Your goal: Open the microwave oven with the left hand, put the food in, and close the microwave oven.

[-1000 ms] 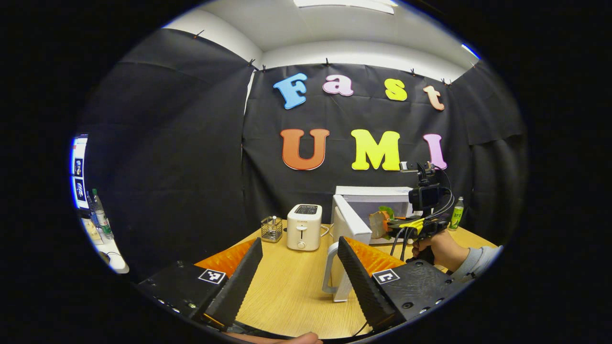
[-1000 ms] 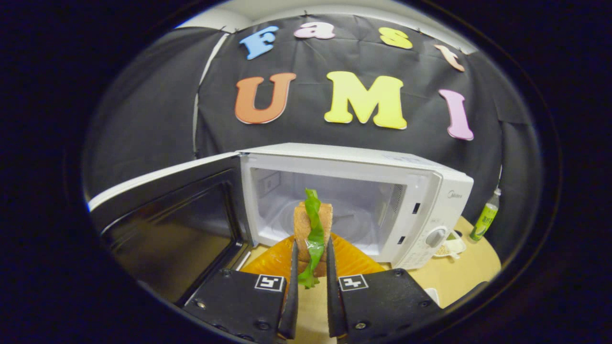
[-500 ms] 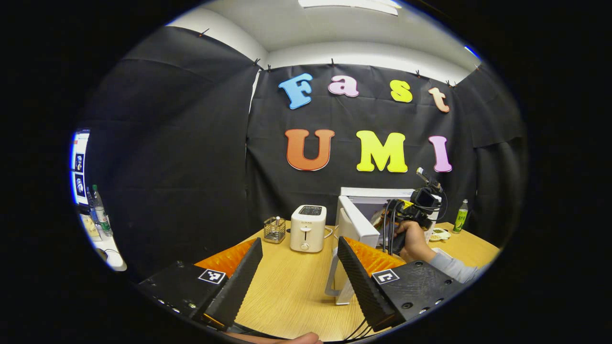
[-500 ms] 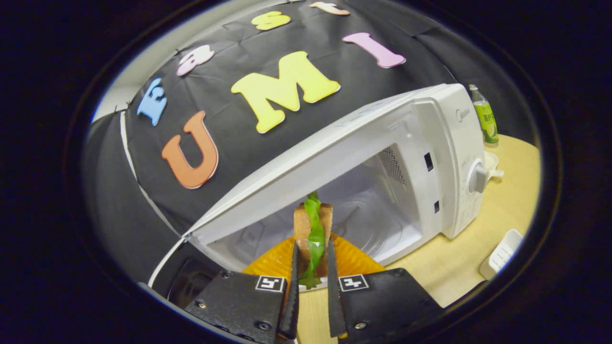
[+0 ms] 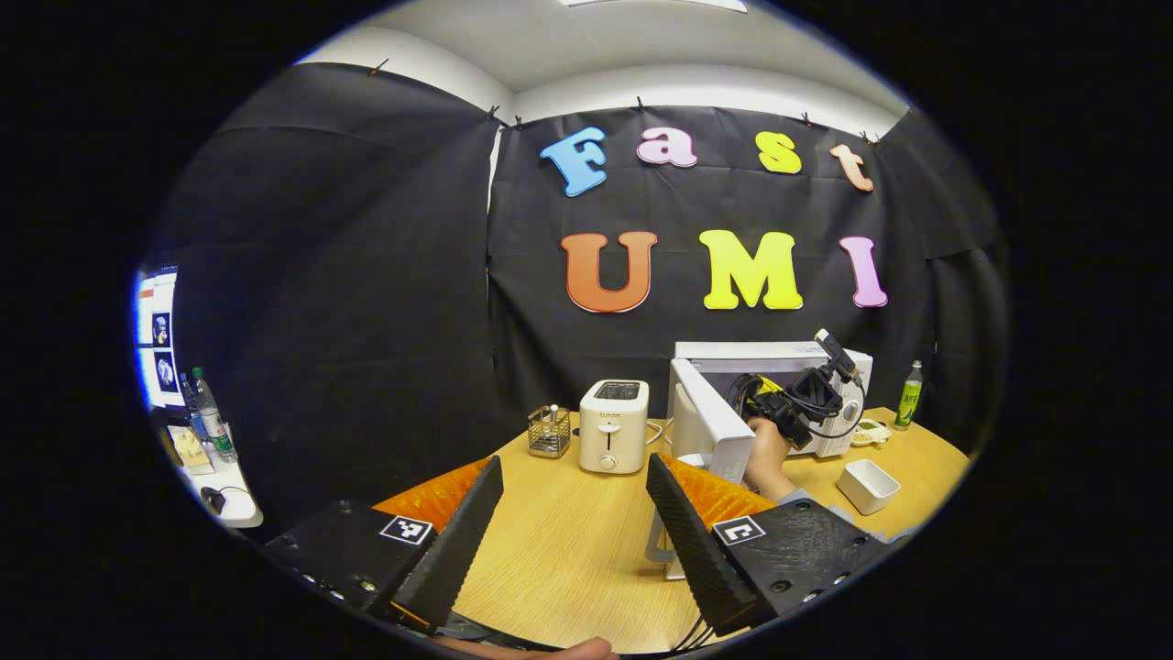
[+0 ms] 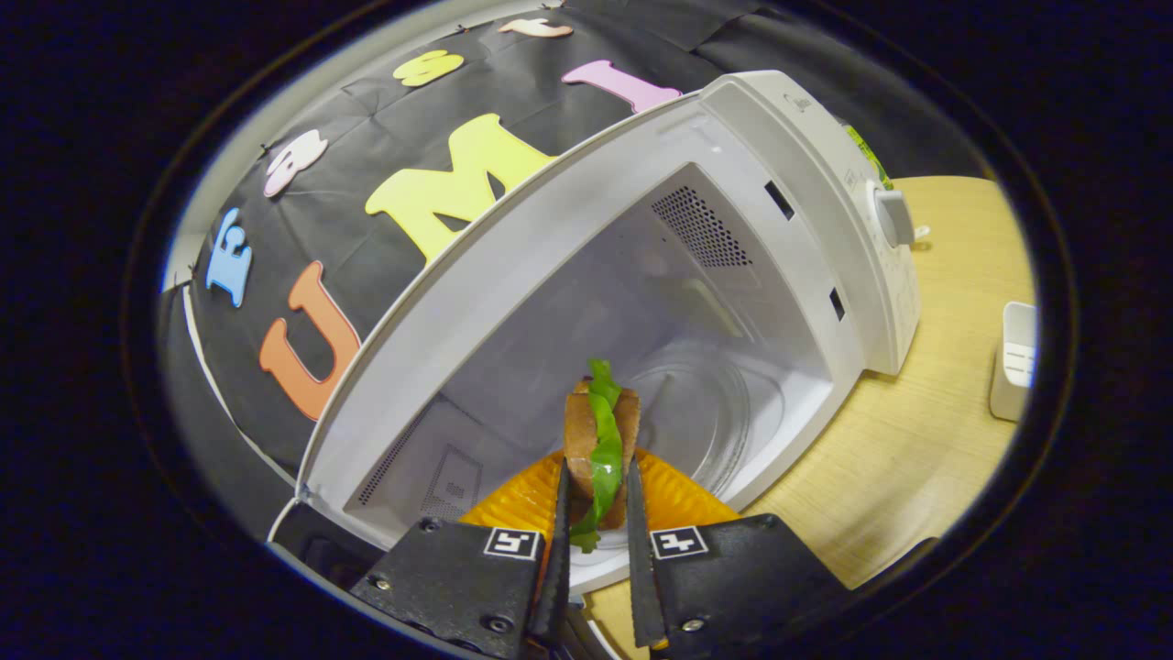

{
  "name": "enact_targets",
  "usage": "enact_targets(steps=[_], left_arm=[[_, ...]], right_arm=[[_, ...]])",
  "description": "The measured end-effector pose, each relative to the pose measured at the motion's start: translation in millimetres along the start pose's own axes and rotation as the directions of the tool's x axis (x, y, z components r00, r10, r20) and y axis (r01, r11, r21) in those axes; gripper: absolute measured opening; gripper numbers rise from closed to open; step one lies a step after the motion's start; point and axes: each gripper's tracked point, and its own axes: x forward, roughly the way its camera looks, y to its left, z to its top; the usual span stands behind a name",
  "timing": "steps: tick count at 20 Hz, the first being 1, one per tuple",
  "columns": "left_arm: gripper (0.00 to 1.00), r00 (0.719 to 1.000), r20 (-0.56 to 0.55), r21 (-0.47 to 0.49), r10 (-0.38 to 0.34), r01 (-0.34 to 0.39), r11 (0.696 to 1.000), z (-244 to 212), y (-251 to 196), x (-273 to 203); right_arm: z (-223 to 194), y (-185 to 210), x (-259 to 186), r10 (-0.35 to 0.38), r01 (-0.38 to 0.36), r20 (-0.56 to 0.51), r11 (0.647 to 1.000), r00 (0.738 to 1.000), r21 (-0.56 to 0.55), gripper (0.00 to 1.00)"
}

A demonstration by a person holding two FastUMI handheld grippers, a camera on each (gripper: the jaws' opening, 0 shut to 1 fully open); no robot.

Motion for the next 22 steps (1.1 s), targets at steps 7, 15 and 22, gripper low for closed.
enact_targets(steps=[7, 15, 22], left_arm=[[0.95, 1.0, -0.006, 0.009, -0.023, 0.023, 1.0, -4.5, -20.0, 7.3], [0.94, 1.0, -0.014, 0.018, -0.02, 0.02, 1.0, -4.8, -24.1, 3.2], [0.94, 0.999, -0.035, -0.015, 0.003, -0.004, 1.0, -9.2, -11.6, -5.8]], right_arm=[[-4.4, -21.4, 19.1, 0.004, -0.002, 0.022, 0.994, 1.0, -0.11, 0.31], [0.8, -34.2, 17.0, -0.011, 0.04, 0.117, 0.968, 0.993, -0.247, 0.49], [8.3, -41.1, 13.2, -0.002, 0.066, 0.195, 0.944, 0.981, -0.322, 0.88]])
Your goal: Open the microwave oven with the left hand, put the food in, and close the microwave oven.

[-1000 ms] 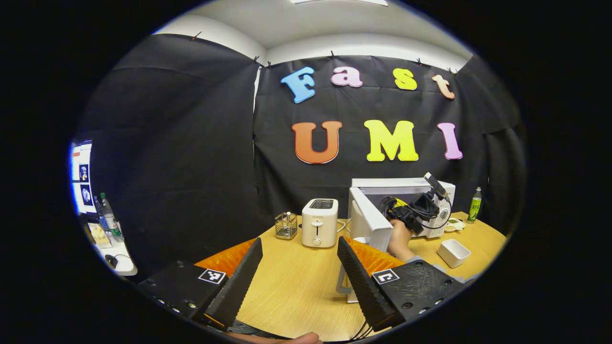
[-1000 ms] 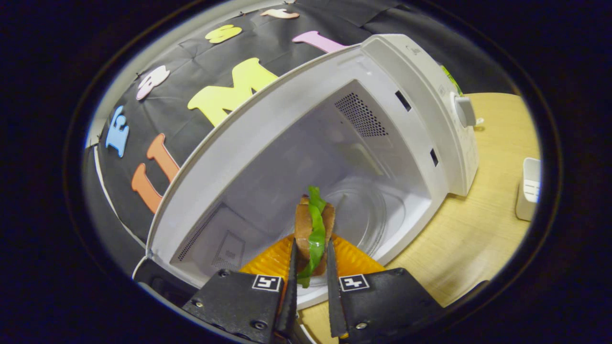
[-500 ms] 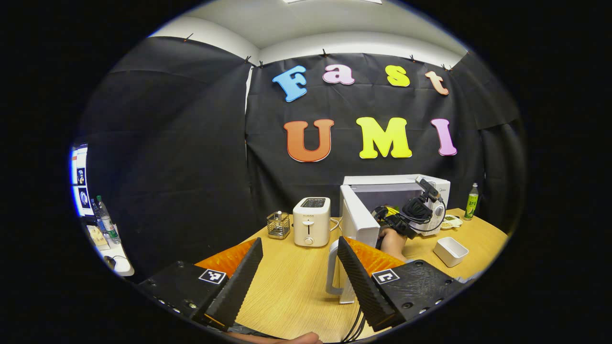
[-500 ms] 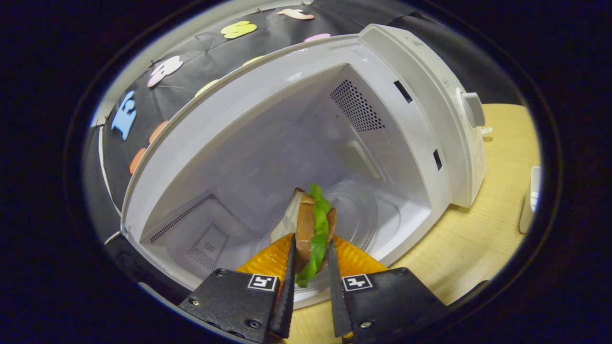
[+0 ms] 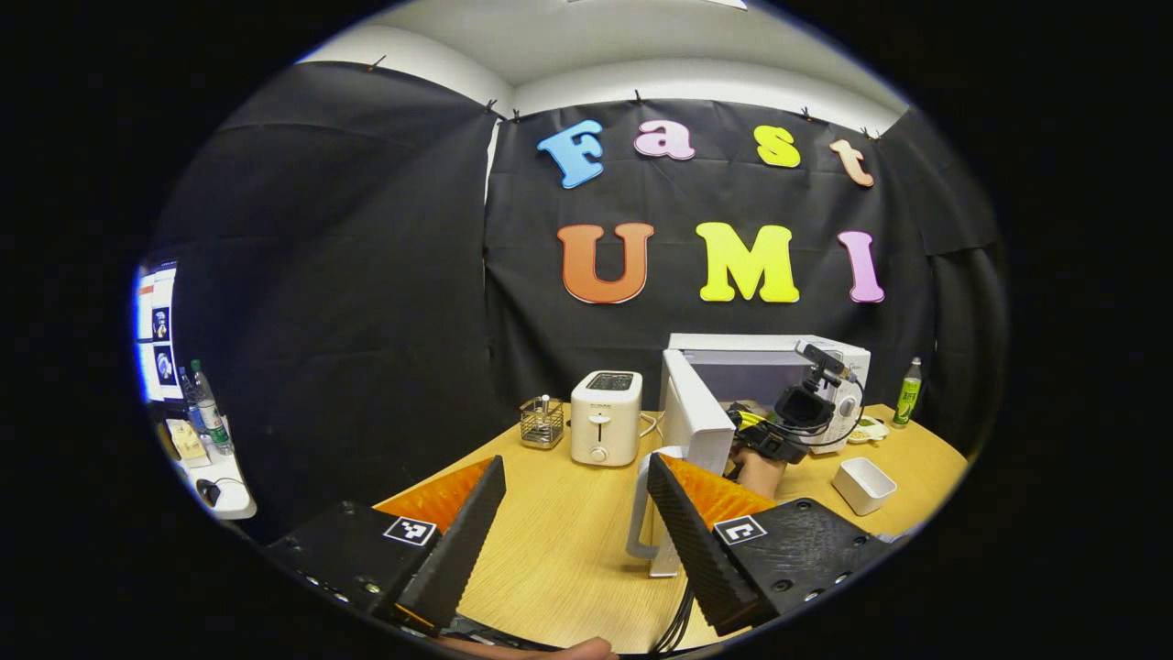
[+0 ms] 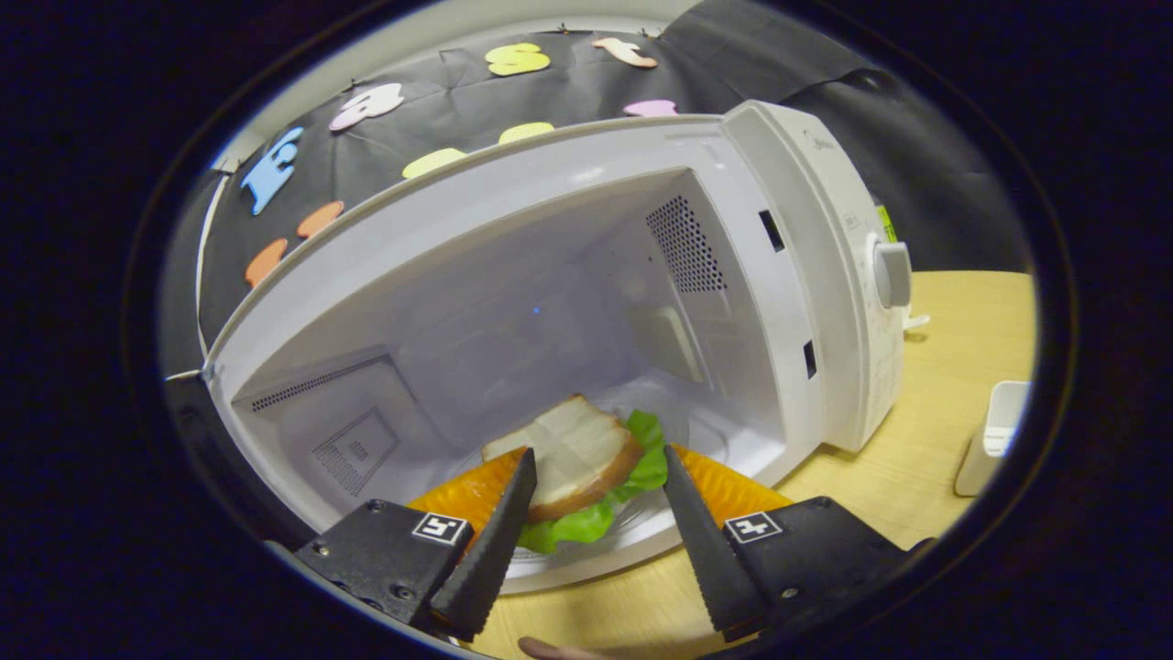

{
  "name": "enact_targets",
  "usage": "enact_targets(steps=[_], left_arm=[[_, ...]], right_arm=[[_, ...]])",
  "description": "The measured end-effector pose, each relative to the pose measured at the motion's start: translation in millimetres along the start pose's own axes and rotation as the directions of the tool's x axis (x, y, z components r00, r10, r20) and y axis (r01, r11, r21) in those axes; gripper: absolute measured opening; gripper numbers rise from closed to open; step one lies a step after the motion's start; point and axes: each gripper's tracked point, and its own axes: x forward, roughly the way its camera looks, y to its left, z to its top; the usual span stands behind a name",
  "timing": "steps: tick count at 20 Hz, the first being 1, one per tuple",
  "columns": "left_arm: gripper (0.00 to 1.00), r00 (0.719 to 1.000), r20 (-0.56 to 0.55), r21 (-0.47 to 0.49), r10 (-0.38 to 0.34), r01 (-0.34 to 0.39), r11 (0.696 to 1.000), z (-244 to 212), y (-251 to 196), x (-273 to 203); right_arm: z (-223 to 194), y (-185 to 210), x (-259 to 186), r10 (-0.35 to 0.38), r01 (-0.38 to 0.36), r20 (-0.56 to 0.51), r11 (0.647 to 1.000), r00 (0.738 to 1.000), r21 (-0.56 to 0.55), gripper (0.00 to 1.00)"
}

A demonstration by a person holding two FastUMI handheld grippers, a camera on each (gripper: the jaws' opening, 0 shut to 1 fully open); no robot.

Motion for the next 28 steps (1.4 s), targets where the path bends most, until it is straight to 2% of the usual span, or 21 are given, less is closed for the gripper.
enact_targets(steps=[3, 4, 5, 6, 7, 9, 10, 13, 15, 17, 18, 19, 22, 23, 24, 26, 27, 28], left_arm=[[0.94, 1.0, -0.014, -0.001, 0.008, -0.008, 1.0, -6.0, 7.7, -3.3], [0.94, 1.0, -0.02, -0.008, 0.011, -0.011, 1.0, -8.1, 9.9, -5.4], [0.94, 1.0, -0.023, -0.014, 0.014, -0.014, 1.0, -9.2, 12.5, -7.8], [0.94, 1.0, -0.023, -0.02, 0.017, -0.017, 1.0, -8.9, 15.1, -11.7], [0.94, 1.0, -0.022, -0.025, 0.021, -0.021, 0.999, -8.5, 18.2, -15.2], [0.94, 1.0, -0.012, -0.031, 0.023, -0.023, 0.999, -5.2, 22.8, -22.1], [0.94, 1.0, -0.009, -0.031, 0.02, -0.021, 0.999, -3.6, 24.6, -26.1], [0.95, 1.0, -0.004, -0.029, 0.003, -0.003, 1.0, 0.8, 25.7, -35.0], [0.94, 1.0, -0.008, -0.005, -0.002, 0.002, 1.0, -1.7, 30.2, -40.6], [0.95, 1.0, -0.005, 0.023, 0.026, -0.026, 0.999, -1.2, 40.8, -44.2], [0.95, 1.0, 0.002, 0.028, 0.031, -0.031, 0.999, 1.4, 42.4, -44.3], [0.95, 1.0, 0.009, 0.028, 0.029, -0.029, 0.999, 2.5, 42.3, -43.7], [0.95, 0.999, 0.033, 0.01, 0.022, -0.022, 1.0, 5.0, 45.8, -39.5], [0.94, 0.999, 0.037, 0.003, 0.024, -0.024, 1.0, 5.8, 49.0, -35.1], [0.94, 0.999, 0.044, -0.005, 0.012, -0.012, 1.0, 5.0, 48.6, -31.5], [0.94, 0.998, 0.07, -0.013, 0.001, 0.0, 1.0, 11.8, 51.1, -21.2], [0.82, 0.997, 0.081, -0.015, -0.002, 0.004, 1.0, 15.1, 52.7, -16.2], [0.92, 0.995, 0.094, -0.012, -0.012, 0.013, 1.0, 17.2, 53.1, -10.6]], right_arm=[[13.7, 8.9, -12.5, 0.047, -0.045, 0.042, 0.998, 0.998, -0.045, 0.89], [21.4, 12.2, -18.7, 0.067, -0.064, 0.056, 0.996, 0.996, -0.057, 0.83], [30.4, 16.7, -27.9, 0.095, -0.09, 0.073, 0.993, 0.993, -0.071, 0.83], [39.3, 19.1, -35.4, 0.117, -0.109, 0.092, 0.99, 0.989, -0.09, 0.89], [44.0, 18.8, -40.0, 0.129, -0.117, 0.107, 0.986, 0.986, -0.116, 0.85], [53.5, 12.8, -55.3, 0.141, -0.121, 0.117, 0.979, 0.983, -0.162, 1.0], [56.0, 9.5, -61.4, 0.145, -0.125, 0.11, 0.977, 0.983, -0.17, 0.91], [73.7, 6.1, -82.8, 0.172, -0.16, 0.08, 0.977, 0.982, -0.141, 0.91], [90.0, -11.7, -102.7, 0.163, -0.149, 0.106, 0.98, 0.981, -0.134, 0.92], [103.8, -30.2, -121.0, 0.144, -0.125, 0.138, 0.983, 0.98, -0.137, 0.9], [104.0, -37.8, -130.8, 0.148, -0.127, 0.121, 0.978, 0.982, -0.162, 1.0], [106.7, -43.1, -140.9, 0.158, -0.136, 0.105, 0.972, 0.982, -0.189, 0.91], [134.2, -58.4, -179.9, 0.211, -0.178, 0.101, 0.948, 0.972, -0.263, 0.92], [146.2, -62.5, -196.9, 0.234, -0.197, 0.106, 0.94, 0.966, -0.28, 1.0], [156.8, -65.7, -214.4, 0.263, -0.22, 0.11, 0.928, 0.959, -0.299, 0.92], [178.4, -74.8, -250.1, 0.31, -0.256, 0.119, 0.907, 0.943, -0.334, 0.91], [191.6, -82.7, -265.8, 0.317, -0.255, 0.134, 0.902, 0.939, -0.349, 1.0], [201.2, -94.6, -279.7, 0.309, -0.24, 0.143, 0.9, 0.94, -0.364, 1.0]])
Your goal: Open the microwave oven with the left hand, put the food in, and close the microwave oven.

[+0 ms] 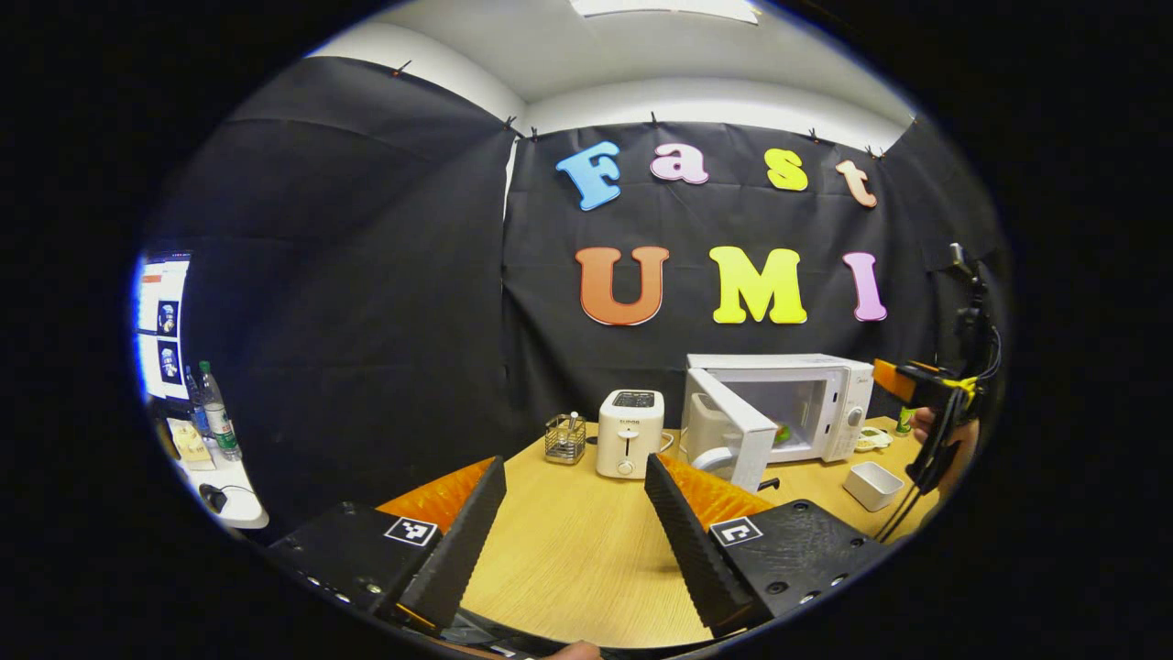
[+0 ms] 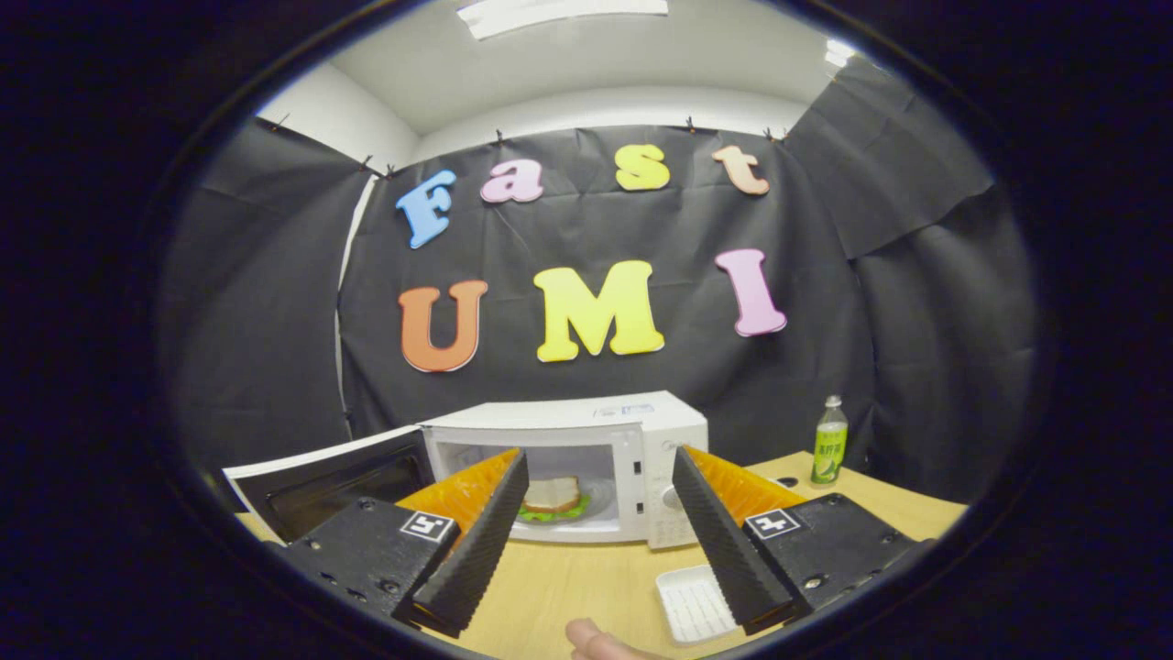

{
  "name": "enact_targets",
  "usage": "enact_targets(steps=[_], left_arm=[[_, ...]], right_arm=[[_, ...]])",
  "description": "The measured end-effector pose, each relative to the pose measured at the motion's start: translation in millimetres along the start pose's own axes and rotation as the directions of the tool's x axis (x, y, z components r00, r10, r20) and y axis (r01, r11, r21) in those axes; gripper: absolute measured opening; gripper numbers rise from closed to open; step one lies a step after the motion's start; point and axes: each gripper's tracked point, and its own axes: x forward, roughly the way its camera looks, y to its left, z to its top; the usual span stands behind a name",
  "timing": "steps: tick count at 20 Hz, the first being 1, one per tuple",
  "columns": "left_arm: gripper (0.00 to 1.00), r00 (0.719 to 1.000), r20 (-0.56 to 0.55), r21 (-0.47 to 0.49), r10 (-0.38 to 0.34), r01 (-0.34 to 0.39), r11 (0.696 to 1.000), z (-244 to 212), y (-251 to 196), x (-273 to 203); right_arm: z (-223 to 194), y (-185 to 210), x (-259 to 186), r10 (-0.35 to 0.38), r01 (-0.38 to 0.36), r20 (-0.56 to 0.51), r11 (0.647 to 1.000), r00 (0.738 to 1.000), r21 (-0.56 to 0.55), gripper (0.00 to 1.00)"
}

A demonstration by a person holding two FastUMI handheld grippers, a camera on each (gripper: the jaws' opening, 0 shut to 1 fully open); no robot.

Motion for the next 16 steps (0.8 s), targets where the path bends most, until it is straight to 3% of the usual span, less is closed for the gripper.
enact_targets(steps=[1, 2, 3, 4, 5, 6, 7, 10, 11, 12, 13, 14, 15, 16], left_arm=[[0.92, 1.0, 0.016, 0.003, -0.027, 0.027, 1.0, 1.3, -4.0, 6.0], [0.92, 0.998, 0.033, 0.009, -0.053, 0.052, 0.999, 3.0, -7.6, 14.0], [0.8, 0.996, 0.039, 0.012, -0.075, 0.075, 0.997, 2.1, -10.1, 21.6], [0.91, 0.995, 0.034, 0.013, -0.093, 0.093, 0.996, -2.7, -12.5, 29.3], [0.91, 0.993, 0.032, 0.008, -0.109, 0.109, 0.994, -4.7, -14.6, 36.7], [0.9, 0.993, 0.022, 0.001, -0.117, 0.117, 0.993, -9.5, -16.8, 44.2], [0.64, 0.993, 0.016, -0.009, -0.117, 0.117, 0.993, -12.6, -17.2, 51.9], [0.19, 0.994, 0.014, -0.016, -0.108, 0.108, 0.994, -24.3, -19.4, 67.7], [0.0, 0.991, -0.001, -0.034, -0.134, 0.134, 0.99, -30.7, -26.2, 73.7], [0.02, 0.986, -0.008, -0.047, -0.165, 0.165, 0.985, -36.7, -35.5, 74.2], [0.01, 0.984, -0.005, -0.058, -0.178, 0.178, 0.982, -38.6, -38.5, 75.1], [0.0, 0.98, -0.019, -0.059, -0.199, 0.198, 0.979, -43.1, -43.3, 71.9], [0.0, 0.976, -0.018, -0.052, -0.216, 0.215, 0.975, -46.2, -50.5, 71.7], [0.0, 0.973, -0.025, -0.039, -0.23, 0.229, 0.973, -50.0, -58.5, 74.7]], right_arm=[[13.1, -7.5, -15.1, -0.002, 0.002, 0.016, 1.0, 1.0, 0.0, 0.91], [21.0, -13.8, -30.6, -0.004, 0.004, 0.01, 1.0, 1.0, 0.006, 0.91], [32.6, -16.6, -45.5, 0.011, -0.012, 0.019, 1.0, 1.0, 0.022, 1.0], [42.4, -19.7, -58.5, 0.026, -0.026, 0.02, 0.999, 0.999, 0.029, 1.0], [54.4, -25.2, -70.7, 0.034, -0.035, 0.027, 0.999, 0.999, 0.034, 0.92], [63.6, -36.3, -81.3, 0.019, -0.021, 0.032, 0.999, 0.999, 0.037, 1.0], [75.2, -47.1, -90.2, 0.0, -0.002, 0.046, 0.999, 0.999, 0.039, 1.0], [92.6, -78.6, -114.6, -0.052, 0.052, 0.049, 0.999, 0.997, 0.009, 1.0], [96.4, -88.7, -121.1, -0.071, 0.071, 0.041, 0.997, 0.997, 0.003, 1.0], [96.5, -94.7, -127.6, -0.076, 0.076, 0.024, 0.997, 0.997, 0.003, 1.0], [99.1, -96.7, -133.9, -0.067, 0.066, 0.012, 0.998, 0.998, 0.011, 0.91], [103.9, -98.0, -138.6, -0.052, 0.052, 0.009, 0.998, 0.999, 0.028, 0.91], [108.4, -100.7, -142.4, -0.039, 0.038, 0.014, 0.998, 0.999, 0.042, 1.0], [111.6, -106.2, -144.6, -0.033, 0.032, 0.018, 0.998, 0.999, 0.05, 0.92]])
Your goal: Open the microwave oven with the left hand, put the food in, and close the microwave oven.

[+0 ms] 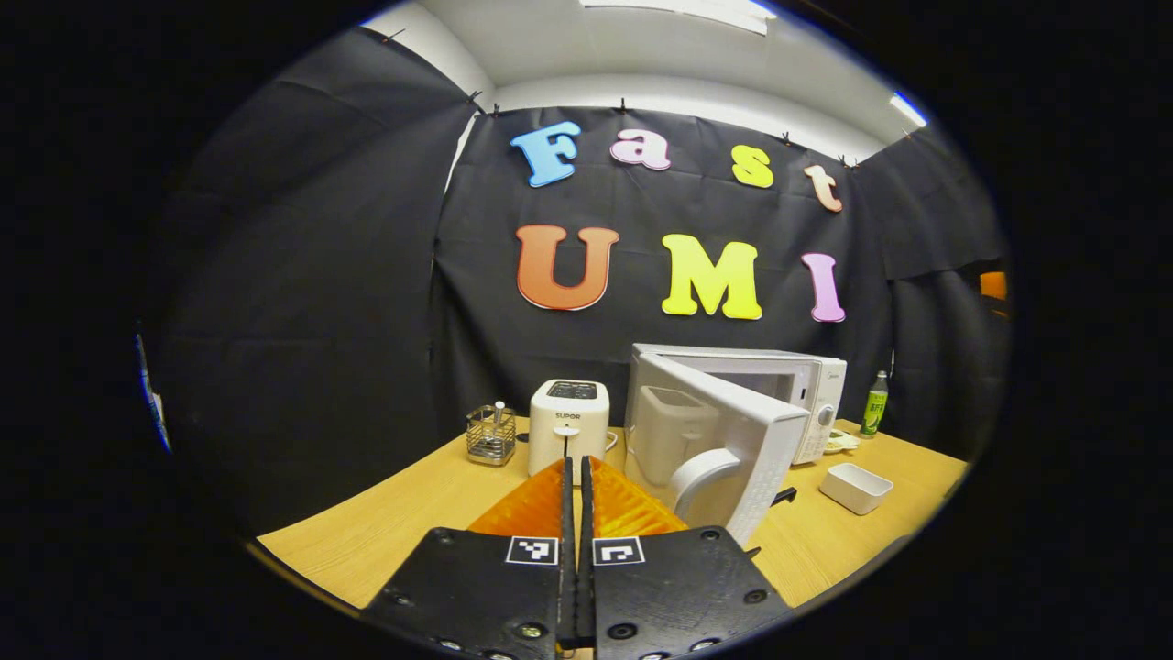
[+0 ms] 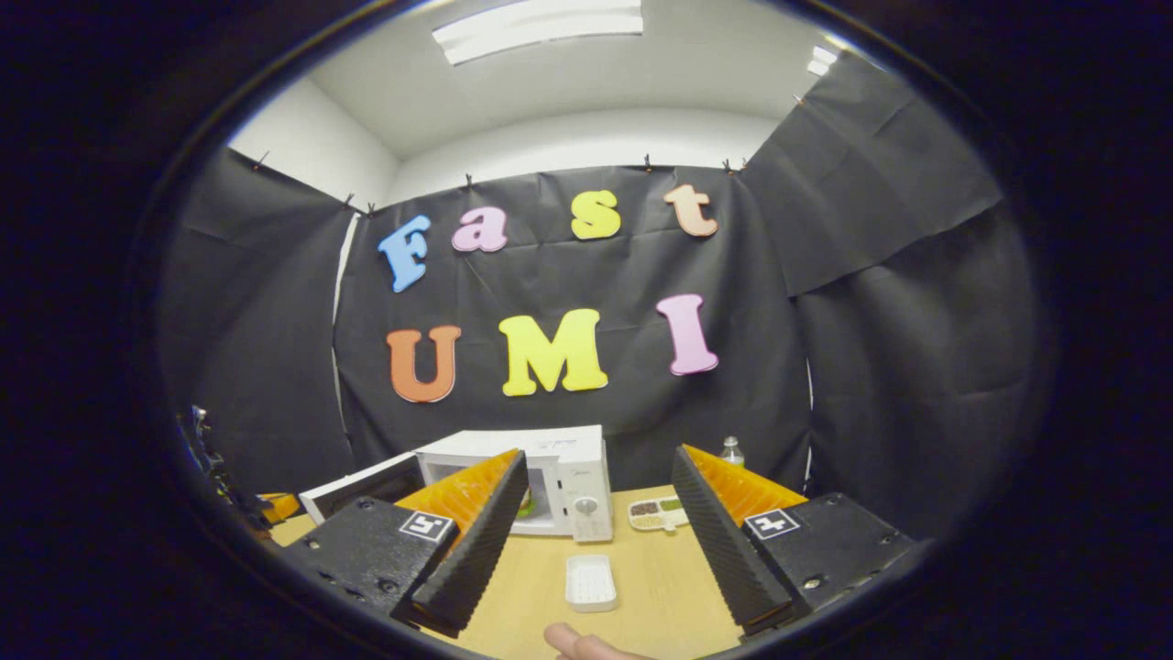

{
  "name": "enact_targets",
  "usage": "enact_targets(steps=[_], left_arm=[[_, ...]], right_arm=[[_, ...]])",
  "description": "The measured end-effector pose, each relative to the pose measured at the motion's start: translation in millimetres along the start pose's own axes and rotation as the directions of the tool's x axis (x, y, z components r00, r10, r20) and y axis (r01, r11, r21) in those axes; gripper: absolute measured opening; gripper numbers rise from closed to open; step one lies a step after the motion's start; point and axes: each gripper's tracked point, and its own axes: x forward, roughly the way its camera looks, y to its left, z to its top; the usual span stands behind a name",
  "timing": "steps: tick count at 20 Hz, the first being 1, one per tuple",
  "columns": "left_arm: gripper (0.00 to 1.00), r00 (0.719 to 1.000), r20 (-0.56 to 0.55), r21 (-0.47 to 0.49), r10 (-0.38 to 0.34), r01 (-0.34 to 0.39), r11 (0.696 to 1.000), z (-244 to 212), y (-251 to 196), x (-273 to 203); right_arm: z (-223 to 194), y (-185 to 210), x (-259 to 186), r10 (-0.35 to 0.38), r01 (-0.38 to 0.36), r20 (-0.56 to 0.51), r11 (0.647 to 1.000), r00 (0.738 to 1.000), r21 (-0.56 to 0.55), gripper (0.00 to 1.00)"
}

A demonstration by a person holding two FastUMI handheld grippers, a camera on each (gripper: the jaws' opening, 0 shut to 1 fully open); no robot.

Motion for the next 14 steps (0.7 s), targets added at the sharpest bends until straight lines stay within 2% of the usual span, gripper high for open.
enact_targets(steps=[1, 4, 7, 9, 14], left_arm=[[0.0, 1.0, -0.002, 0.01, -0.019, 0.019, 1.0, -1.2, -9.6, 1.4], [0.0, 0.998, 0.004, 0.046, -0.06, 0.06, 0.997, -2.0, -32.0, 3.9], [0.0, 0.989, -0.004, 0.018, -0.149, 0.149, 0.989, -5.9, -63.2, 3.4], [0.0, 0.985, -0.003, 0.021, -0.175, 0.175, 0.984, -4.5, -76.7, 8.1], [0.0, 0.956, -0.041, 0.038, -0.29, 0.291, 0.956, -11.0, -125.6, 35.2]], right_arm=[[2.5, -5.7, -3.6, -0.003, 0.003, 0.004, 1.0, 1.0, 0.0, 1.0], [9.1, -18.6, -11.2, -0.014, 0.015, 0.026, 1.0, 1.0, -0.011, 1.0], [10.5, -27.8, -16.5, -0.009, 0.009, 0.031, 1.0, 0.999, -0.013, 1.0], [9.2, -38.0, -17.1, -0.014, 0.014, 0.028, 1.0, 1.0, -0.005, 1.0], [10.3, -59.9, -23.0, -0.022, 0.022, 0.039, 1.0, 0.999, 0.009, 1.0]])
